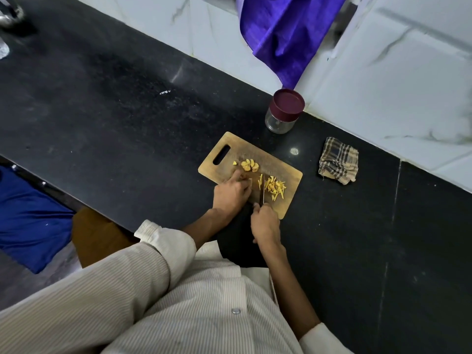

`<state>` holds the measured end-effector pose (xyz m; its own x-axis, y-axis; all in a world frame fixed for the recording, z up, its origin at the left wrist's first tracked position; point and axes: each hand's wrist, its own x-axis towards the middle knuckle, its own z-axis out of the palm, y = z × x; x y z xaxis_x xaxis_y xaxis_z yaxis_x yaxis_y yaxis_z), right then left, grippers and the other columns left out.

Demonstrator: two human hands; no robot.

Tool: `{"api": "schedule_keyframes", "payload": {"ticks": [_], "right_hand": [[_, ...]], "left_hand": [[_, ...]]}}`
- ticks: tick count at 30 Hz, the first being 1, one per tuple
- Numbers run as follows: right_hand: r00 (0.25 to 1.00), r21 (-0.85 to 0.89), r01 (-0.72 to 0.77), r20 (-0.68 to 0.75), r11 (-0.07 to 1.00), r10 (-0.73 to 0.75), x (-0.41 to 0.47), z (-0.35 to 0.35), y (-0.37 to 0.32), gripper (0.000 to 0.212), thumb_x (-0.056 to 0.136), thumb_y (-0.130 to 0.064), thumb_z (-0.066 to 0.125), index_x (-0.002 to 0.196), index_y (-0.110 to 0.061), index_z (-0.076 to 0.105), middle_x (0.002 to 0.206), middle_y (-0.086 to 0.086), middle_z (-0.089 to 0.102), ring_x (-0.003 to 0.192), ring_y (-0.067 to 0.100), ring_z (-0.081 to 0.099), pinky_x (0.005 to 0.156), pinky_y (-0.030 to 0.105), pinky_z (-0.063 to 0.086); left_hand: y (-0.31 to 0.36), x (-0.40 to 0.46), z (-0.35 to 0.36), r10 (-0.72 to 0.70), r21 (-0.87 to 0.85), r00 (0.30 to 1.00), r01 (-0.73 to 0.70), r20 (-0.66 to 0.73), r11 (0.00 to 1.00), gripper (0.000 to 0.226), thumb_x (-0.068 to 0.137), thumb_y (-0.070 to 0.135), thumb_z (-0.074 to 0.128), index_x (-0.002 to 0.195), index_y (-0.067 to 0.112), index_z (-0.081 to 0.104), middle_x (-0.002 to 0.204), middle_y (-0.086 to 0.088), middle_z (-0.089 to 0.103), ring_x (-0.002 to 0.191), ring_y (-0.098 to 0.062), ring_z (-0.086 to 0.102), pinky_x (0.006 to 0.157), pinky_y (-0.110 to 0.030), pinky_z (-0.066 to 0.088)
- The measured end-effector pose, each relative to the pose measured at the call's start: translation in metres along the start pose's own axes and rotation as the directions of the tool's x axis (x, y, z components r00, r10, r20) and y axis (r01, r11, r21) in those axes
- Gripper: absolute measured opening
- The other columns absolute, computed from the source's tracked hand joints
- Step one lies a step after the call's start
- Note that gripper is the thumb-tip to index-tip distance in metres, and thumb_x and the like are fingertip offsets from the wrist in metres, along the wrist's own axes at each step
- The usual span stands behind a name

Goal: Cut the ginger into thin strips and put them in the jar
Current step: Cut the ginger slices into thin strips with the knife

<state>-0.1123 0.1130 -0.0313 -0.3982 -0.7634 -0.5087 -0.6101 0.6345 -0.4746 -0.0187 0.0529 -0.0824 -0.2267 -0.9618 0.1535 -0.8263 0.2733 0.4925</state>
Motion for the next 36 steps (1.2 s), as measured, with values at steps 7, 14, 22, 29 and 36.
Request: {"api": "schedule_keyframes", "payload": {"ticks": [7,14,22,29,36], "right_hand": [[1.0,-0.009,-0.011,0.014,1.0,0.011,-0.001,-0.011,0.001,0.032,0.104,-0.038,0.04,0.109,-0.01,0.054,0.098,0.014,0.066,0.078,0.03,0.069,0.051,0.044,0.06],[0.996,-0.057,0.067,0.064,0.996,-0.064,-0.007,-0.006,-0.005,0.031,0.105,-0.032,0.04,0.106,-0.006,0.056,0.098,0.014,0.064,0.079,0.033,0.069,0.06,0.047,0.06],[0.991,-0.077,0.11,0.088,0.991,-0.104,-0.002,-0.003,-0.008,0.031,0.105,-0.028,0.039,0.111,-0.004,0.058,0.101,0.015,0.062,0.084,0.034,0.069,0.073,0.052,0.059],[0.991,-0.099,0.11,0.093,0.989,-0.101,0.003,0.0,-0.007,0.032,0.104,-0.026,0.039,0.116,-0.004,0.058,0.108,0.016,0.061,0.089,0.035,0.068,0.078,0.052,0.058],[0.987,-0.136,0.013,0.16,0.991,0.009,0.011,-0.005,-0.021,0.032,0.099,-0.018,0.042,0.12,0.0,0.057,0.114,0.019,0.063,0.096,0.039,0.067,0.082,0.052,0.058]], "left_hand": [[-0.003,0.0,-0.004,0.014,-0.056,1.0,-0.014,-0.01,0.998,0.021,0.094,0.03,0.058,0.098,0.018,0.074,0.117,0.002,0.059,0.083,-0.018,0.065,0.056,-0.029,0.05],[-0.006,0.001,-0.011,0.043,-0.023,0.996,-0.042,0.072,0.999,0.024,0.096,0.026,0.052,0.107,0.016,0.071,0.124,0.002,0.055,0.086,-0.02,0.065,0.064,-0.036,0.054],[-0.002,-0.001,-0.014,0.056,0.002,0.99,-0.056,0.127,0.998,0.029,0.09,0.018,0.06,0.119,0.02,0.065,0.133,0.002,0.048,0.096,-0.02,0.063,0.073,-0.037,0.056],[0.002,-0.002,-0.016,0.024,0.029,0.99,-0.028,0.136,0.999,0.033,0.09,0.014,0.058,0.122,0.02,0.064,0.133,0.002,0.049,0.094,-0.023,0.063,0.068,-0.037,0.054],[0.011,0.0,-0.022,0.006,0.154,0.978,-0.039,0.211,0.987,0.032,0.095,0.021,0.052,0.126,0.019,0.06,0.137,0.0,0.044,0.095,-0.027,0.062,0.065,-0.037,0.051]]}}
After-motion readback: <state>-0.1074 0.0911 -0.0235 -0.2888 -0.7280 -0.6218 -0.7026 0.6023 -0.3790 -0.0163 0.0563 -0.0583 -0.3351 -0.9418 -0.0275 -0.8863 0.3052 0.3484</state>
